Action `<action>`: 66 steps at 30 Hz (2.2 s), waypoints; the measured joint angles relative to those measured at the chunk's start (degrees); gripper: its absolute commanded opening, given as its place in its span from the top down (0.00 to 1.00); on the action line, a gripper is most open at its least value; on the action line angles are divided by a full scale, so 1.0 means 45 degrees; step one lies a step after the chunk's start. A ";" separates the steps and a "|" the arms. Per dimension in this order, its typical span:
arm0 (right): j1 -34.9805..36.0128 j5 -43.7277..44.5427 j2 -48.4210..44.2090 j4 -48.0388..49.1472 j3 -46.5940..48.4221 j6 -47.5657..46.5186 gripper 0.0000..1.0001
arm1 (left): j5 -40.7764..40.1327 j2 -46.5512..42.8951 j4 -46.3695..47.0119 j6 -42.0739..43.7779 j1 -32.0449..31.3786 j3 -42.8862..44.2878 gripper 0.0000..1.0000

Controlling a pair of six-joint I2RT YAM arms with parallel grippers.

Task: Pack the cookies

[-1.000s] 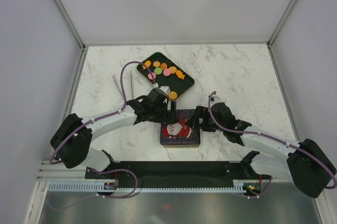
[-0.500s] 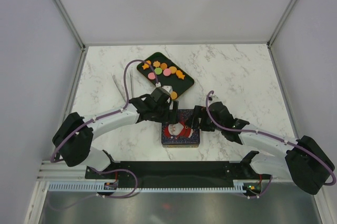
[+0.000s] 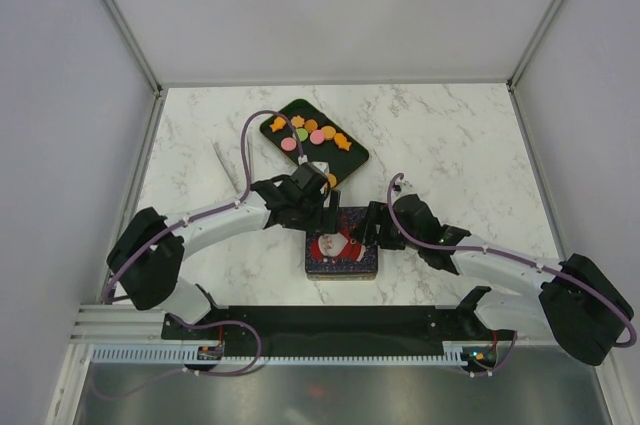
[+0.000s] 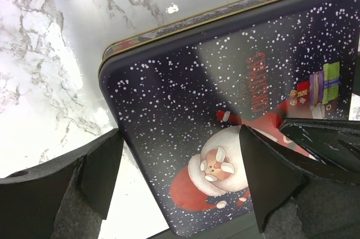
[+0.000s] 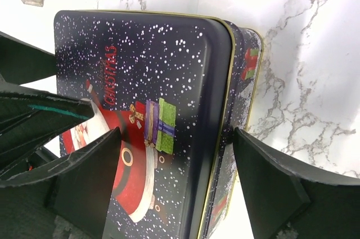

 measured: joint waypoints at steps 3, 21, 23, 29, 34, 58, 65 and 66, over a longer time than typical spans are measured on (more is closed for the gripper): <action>0.0189 0.0194 0.0087 0.0146 0.0000 0.0141 0.26 | -0.0180 0.0141 -0.0228 0.0005 0.0005 0.0175 0.10; 0.1967 0.2521 0.0602 0.1345 -0.0151 0.0879 0.27 | -0.0782 0.1127 -0.1996 0.0520 0.0131 0.1603 0.09; 0.2055 0.2633 0.0423 0.1093 -0.0146 0.0869 0.20 | -0.0699 0.1239 -0.2069 0.0593 0.0136 0.1719 0.09; 0.2210 0.2550 -0.0554 -0.0253 -0.0136 0.0641 0.07 | -0.0291 0.1593 -0.1753 0.0772 0.0102 0.1987 0.09; 0.1613 0.1899 -0.1219 -0.1005 -0.0117 0.0510 0.05 | -0.0117 0.1753 -0.1307 0.0840 0.0049 0.2050 0.08; -0.2205 0.0957 -0.0826 -0.0612 -0.0029 -0.0359 0.19 | 0.0238 0.2259 -0.0578 0.0865 -0.0068 0.2346 0.09; -0.2569 0.0476 -0.0214 0.0301 -0.0039 -0.0549 0.40 | 0.0311 0.2375 -0.0583 0.0869 -0.0068 0.2458 0.09; -0.2613 0.0374 -0.0126 0.0452 -0.0044 -0.0549 0.41 | 0.0287 0.2385 -0.0593 0.0865 -0.0063 0.2463 0.09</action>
